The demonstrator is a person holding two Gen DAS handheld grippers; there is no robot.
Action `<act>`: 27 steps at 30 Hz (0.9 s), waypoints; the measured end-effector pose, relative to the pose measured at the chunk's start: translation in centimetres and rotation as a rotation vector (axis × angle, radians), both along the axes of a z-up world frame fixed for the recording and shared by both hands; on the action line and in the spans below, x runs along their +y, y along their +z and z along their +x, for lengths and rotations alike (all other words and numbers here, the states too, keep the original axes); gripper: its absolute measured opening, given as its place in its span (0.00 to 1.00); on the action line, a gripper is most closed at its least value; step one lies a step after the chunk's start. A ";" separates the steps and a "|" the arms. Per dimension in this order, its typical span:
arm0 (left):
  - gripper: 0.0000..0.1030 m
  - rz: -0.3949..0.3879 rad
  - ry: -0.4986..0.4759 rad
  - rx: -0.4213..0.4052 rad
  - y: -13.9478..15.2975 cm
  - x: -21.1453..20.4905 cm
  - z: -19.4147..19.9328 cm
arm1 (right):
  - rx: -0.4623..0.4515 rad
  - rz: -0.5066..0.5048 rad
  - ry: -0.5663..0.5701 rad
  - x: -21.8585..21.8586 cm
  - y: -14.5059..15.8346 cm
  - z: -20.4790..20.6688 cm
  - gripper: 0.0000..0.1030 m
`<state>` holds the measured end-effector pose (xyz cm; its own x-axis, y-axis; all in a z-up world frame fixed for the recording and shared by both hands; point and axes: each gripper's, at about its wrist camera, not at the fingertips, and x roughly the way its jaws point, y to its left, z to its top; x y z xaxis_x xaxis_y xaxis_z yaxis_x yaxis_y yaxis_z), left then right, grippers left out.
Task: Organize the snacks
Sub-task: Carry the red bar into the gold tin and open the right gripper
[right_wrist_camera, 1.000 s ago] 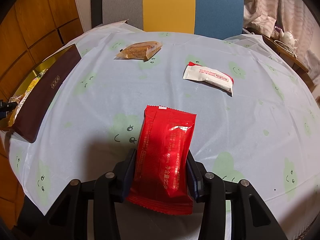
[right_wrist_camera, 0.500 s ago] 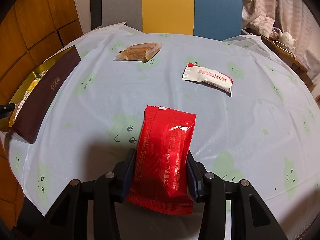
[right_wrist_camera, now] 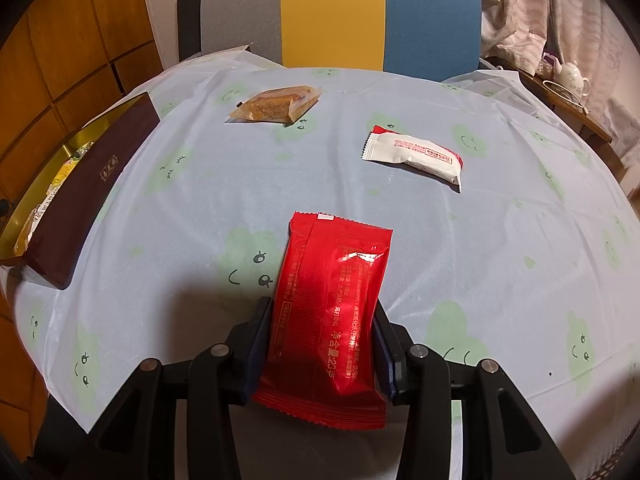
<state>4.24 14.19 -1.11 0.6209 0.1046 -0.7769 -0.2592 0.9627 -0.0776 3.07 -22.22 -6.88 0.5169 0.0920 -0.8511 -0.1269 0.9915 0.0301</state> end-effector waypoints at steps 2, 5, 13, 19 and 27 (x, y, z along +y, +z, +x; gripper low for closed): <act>0.53 -0.005 0.001 -0.007 0.2 0.0 -0.3 | 0.003 0.000 -0.001 0.0 0.0 0.0 0.45; 0.53 -0.016 -0.003 -0.010 0.2 0.1 -0.8 | 0.012 0.000 -0.004 0.1 0.1 0.2 0.45; 0.53 -0.025 -0.017 -0.002 -0.7 0.9 -2.2 | 0.050 0.001 -0.015 1.0 0.3 0.5 0.44; 0.53 -0.052 0.006 -0.008 -1.0 2.1 -3.0 | 0.135 0.241 0.010 2.8 0.7 2.0 0.42; 0.53 -0.045 0.044 -0.012 -1.3 3.7 -3.9 | 0.117 0.336 0.182 9.6 4.2 4.1 0.41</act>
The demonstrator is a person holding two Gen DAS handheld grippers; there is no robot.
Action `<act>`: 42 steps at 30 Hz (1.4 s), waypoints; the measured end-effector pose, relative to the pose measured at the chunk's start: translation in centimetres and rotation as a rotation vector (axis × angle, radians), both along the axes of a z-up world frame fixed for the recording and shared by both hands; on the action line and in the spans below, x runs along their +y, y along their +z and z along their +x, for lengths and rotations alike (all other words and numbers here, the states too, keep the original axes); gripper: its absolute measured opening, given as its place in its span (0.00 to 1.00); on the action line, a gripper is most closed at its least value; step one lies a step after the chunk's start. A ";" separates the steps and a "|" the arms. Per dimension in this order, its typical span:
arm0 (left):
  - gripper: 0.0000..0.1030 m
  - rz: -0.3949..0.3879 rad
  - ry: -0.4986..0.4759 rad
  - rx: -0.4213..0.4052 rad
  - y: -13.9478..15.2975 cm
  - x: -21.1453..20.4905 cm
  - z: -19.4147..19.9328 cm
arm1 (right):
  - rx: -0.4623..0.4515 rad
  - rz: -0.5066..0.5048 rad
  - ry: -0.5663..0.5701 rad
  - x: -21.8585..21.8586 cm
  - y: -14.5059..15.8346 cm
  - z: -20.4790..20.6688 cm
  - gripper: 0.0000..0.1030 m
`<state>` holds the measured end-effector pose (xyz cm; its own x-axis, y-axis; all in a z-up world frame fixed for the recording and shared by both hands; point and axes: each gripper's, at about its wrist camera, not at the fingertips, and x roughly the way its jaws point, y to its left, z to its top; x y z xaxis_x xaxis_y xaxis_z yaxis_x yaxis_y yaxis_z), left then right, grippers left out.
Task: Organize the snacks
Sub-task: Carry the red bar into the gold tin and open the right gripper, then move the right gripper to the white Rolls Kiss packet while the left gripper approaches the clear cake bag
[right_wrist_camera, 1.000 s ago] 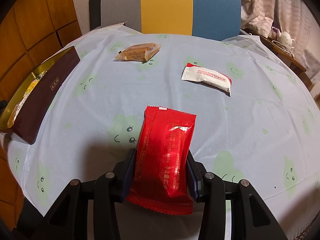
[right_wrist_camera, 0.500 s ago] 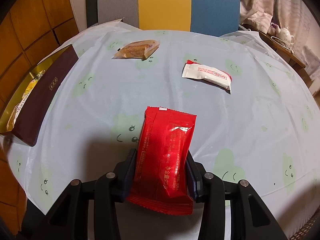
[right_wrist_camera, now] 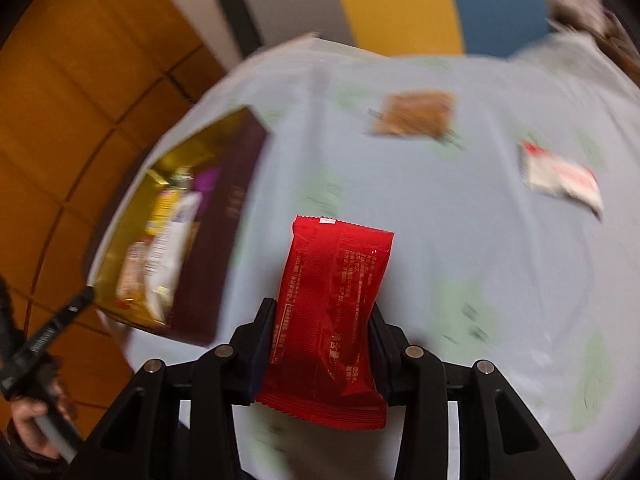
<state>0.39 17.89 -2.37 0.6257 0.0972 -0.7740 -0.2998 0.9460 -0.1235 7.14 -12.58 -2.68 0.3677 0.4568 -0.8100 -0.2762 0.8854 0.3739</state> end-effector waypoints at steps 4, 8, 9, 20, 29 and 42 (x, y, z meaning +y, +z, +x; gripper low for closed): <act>0.53 -0.004 0.019 -0.002 -0.1 0.6 -0.2 | -0.041 0.009 0.110 4.6 2.2 0.8 0.41; 0.53 -0.010 0.030 -0.002 -0.3 1.2 -0.4 | -0.049 0.019 0.191 9.2 3.0 2.0 0.42; 0.53 -0.011 0.032 0.002 -0.4 1.4 -0.5 | -0.060 0.007 0.214 10.6 3.0 2.2 0.42; 0.53 0.003 0.041 0.019 -1.0 1.9 -0.7 | -0.027 -0.039 0.341 18.0 0.7 2.8 0.52; 0.53 0.018 -0.003 0.011 -0.6 0.2 -0.3 | -0.103 -0.040 0.206 11.2 2.7 2.6 0.63; 0.53 0.078 -0.116 -0.015 1.3 -4.1 0.3 | -0.094 -0.122 0.012 -1.0 1.8 2.8 0.64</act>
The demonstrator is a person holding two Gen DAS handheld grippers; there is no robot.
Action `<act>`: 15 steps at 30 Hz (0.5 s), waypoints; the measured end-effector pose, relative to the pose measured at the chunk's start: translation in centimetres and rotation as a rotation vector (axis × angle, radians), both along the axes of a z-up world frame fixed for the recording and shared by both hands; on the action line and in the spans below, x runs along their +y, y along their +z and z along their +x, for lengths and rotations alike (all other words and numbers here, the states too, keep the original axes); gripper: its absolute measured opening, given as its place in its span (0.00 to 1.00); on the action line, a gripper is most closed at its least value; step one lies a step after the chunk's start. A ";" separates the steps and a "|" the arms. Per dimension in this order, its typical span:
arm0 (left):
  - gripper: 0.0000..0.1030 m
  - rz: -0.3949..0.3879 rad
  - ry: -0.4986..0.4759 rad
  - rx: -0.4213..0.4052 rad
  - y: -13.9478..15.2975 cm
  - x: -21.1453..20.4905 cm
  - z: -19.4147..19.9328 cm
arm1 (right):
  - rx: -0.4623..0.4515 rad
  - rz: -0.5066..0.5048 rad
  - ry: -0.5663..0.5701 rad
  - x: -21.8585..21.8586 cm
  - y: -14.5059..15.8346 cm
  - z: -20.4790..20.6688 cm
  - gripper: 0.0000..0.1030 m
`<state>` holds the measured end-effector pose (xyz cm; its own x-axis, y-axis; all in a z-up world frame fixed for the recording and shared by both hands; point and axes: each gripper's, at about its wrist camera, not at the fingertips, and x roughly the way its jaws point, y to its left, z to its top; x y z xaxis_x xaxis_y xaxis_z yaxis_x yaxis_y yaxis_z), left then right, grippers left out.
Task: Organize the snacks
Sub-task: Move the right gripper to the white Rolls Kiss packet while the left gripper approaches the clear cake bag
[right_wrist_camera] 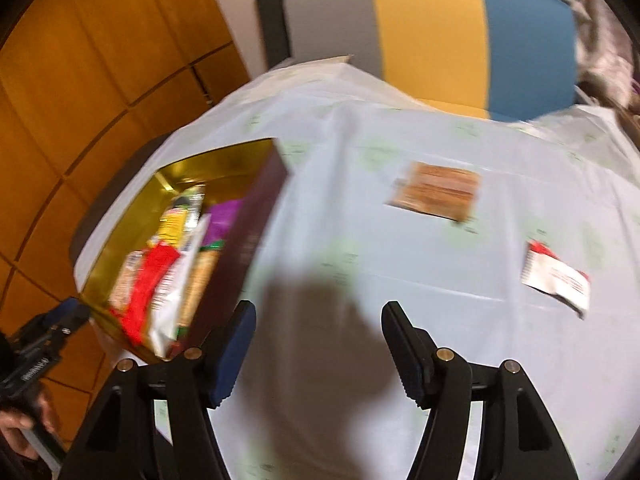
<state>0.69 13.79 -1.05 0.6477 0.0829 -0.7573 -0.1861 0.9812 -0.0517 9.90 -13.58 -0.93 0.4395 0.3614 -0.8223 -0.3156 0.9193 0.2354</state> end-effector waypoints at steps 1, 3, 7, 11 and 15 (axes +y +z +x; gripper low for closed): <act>0.53 0.004 -0.013 -0.002 0.1 -0.4 0.1 | 0.004 -0.005 -0.016 -0.9 -0.2 0.0 0.64; 0.53 0.009 -0.036 -0.002 0.3 -1.3 0.4 | 0.016 -0.014 -0.053 -2.9 -0.7 0.2 0.64; 0.53 0.016 -0.083 -0.008 0.6 -2.9 0.9 | 0.032 -0.041 -0.105 -6.3 -1.2 0.4 0.66; 0.53 0.019 -0.130 -0.006 0.8 -4.5 1.4 | 0.043 -0.095 -0.126 -8.8 -1.6 1.3 0.68; 0.53 0.013 -0.188 -0.010 0.9 -6.2 1.9 | 0.043 -0.174 -0.112 -10.8 -1.5 3.0 0.77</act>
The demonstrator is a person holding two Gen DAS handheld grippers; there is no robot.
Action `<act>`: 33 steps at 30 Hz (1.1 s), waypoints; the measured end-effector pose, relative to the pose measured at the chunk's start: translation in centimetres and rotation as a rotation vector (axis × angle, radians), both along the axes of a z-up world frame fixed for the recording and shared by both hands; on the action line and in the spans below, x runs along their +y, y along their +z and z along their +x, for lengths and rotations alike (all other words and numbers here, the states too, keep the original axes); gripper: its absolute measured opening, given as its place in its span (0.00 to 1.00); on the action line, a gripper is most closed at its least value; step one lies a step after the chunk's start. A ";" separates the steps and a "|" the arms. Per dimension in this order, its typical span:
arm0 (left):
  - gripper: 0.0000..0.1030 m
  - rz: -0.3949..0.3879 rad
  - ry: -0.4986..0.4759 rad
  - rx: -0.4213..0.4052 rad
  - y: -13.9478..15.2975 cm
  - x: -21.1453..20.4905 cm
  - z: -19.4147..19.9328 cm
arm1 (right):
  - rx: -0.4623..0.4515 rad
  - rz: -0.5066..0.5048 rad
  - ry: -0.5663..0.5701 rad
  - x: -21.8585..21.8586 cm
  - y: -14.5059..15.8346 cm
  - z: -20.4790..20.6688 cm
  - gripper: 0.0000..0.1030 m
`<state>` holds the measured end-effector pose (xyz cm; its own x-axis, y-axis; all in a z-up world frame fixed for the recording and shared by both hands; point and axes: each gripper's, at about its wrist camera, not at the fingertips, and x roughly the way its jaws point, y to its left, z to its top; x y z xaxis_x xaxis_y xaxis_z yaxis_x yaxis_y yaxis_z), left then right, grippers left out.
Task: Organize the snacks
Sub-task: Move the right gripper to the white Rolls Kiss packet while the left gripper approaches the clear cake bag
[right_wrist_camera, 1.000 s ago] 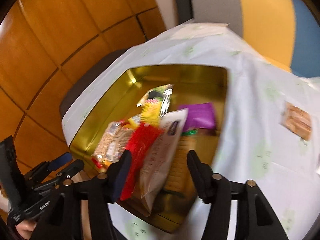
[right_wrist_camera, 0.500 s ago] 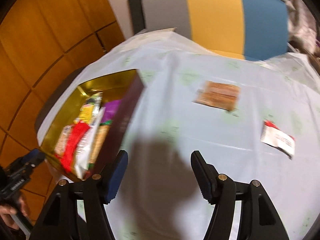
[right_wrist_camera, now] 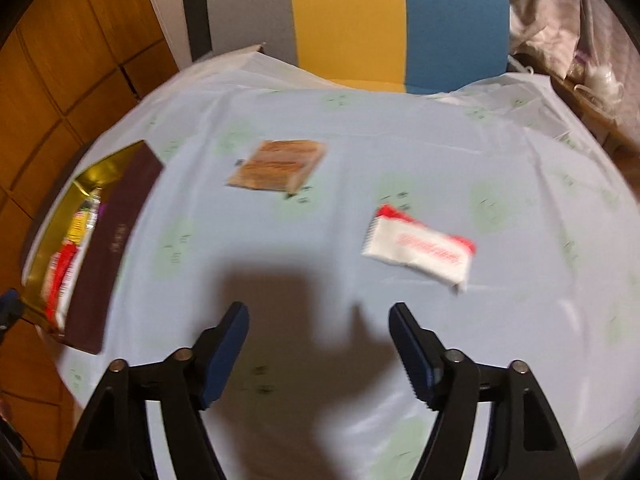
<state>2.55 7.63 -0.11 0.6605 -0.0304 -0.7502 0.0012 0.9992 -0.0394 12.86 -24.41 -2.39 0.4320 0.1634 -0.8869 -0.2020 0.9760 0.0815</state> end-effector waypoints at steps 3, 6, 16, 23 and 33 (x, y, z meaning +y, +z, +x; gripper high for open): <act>0.53 -0.007 -0.047 -0.004 0.0 -1.1 0.3 | 0.010 -0.051 0.032 -1.1 -0.2 1.6 0.81; 0.53 -0.028 -0.086 0.001 0.0 -1.9 0.6 | 0.008 -0.111 0.066 -1.9 -0.7 3.1 0.85; 0.53 -0.029 -0.194 -0.016 1.1 -4.3 1.3 | 0.090 -0.242 0.285 -1.5 -3.8 7.5 0.90; 0.53 -0.024 -0.284 -0.017 2.0 -7.2 2.9 | 0.157 -0.175 0.260 -3.8 -5.0 7.5 0.48; 0.53 -0.042 -0.385 0.119 1.7 -12.8 9.4 | 0.138 -0.058 0.257 -4.9 -3.4 3.1 0.79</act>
